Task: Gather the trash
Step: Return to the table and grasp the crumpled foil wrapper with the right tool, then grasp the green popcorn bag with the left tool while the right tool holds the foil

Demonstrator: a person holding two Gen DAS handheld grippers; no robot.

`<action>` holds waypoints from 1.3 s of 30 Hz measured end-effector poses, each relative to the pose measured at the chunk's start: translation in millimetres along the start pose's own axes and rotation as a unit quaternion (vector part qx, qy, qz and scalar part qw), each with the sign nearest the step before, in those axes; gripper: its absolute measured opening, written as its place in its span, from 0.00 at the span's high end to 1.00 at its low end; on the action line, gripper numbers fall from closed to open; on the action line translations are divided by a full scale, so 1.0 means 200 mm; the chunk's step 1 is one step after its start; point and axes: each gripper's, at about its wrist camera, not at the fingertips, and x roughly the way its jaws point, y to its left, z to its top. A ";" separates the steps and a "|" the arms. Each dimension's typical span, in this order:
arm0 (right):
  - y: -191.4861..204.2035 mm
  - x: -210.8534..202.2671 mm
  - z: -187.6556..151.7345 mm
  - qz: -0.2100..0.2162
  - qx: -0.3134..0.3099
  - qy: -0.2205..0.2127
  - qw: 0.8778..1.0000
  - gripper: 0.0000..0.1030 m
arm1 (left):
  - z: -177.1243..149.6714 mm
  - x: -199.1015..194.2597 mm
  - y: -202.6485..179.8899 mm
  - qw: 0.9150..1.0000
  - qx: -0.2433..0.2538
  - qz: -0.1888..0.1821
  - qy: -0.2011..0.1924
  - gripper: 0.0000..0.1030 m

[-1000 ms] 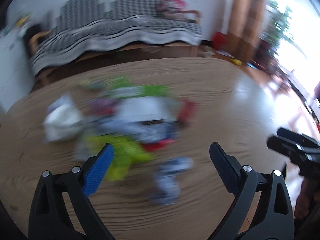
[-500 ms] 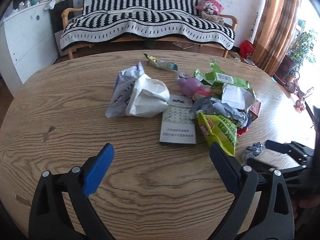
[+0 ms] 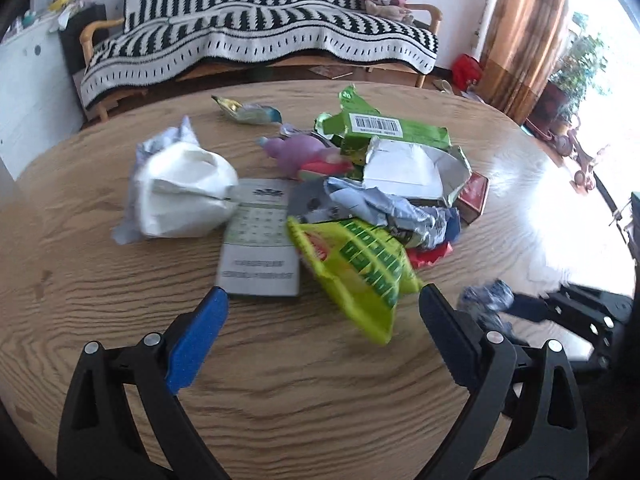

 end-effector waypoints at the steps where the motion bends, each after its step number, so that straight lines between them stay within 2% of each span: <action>1: -0.01 -0.01 -0.01 0.000 0.001 -0.002 1.000 0.63 | 0.01 0.02 -0.02 1.000 -0.001 0.002 0.001 0.09; 6: -0.08 -0.08 -0.05 -0.002 0.011 -0.010 1.000 0.63 | 0.05 0.10 -0.10 1.000 0.008 0.023 0.007 0.11; 9: -0.13 -0.13 -0.08 -0.002 0.017 -0.016 1.000 0.63 | 0.06 0.11 -0.13 1.000 0.005 0.027 0.011 0.31; 10: -0.15 -0.14 -0.09 -0.002 0.018 -0.017 1.000 0.63 | 0.06 0.11 -0.13 1.000 0.002 0.021 0.016 0.42; 13: -0.22 -0.19 -0.12 -0.002 0.025 -0.022 0.999 0.63 | 0.05 0.09 -0.15 0.999 -0.001 0.031 0.027 0.51; 17: -0.32 -0.27 -0.16 -0.004 0.041 -0.034 0.999 0.63 | 0.03 0.01 -0.16 0.999 -0.009 0.025 0.030 0.52; 21: -0.44 -0.35 -0.21 -0.011 0.060 -0.046 0.997 0.63 | 0.02 -0.10 -0.18 0.999 -0.010 0.033 0.009 0.53; 25: -0.59 -0.44 -0.30 -0.024 0.089 -0.058 0.994 0.63 | 0.03 -0.18 -0.23 1.000 -0.014 0.020 -0.015 0.53; 28: -0.74 -0.52 -0.37 -0.042 0.119 -0.068 0.990 0.63 | 0.04 -0.19 -0.37 1.000 -0.002 0.000 -0.019 0.53; 34: -1.12 -0.70 -0.59 -0.084 0.193 -0.090 0.973 0.63 | 0.04 -0.19 -0.76 0.997 0.051 -0.040 -0.028 0.53; 39: -1.43 -0.84 -0.81 -0.127 0.256 -0.105 0.952 0.62 | -0.01 -0.19 -1.21 0.988 0.113 -0.097 -0.035 0.53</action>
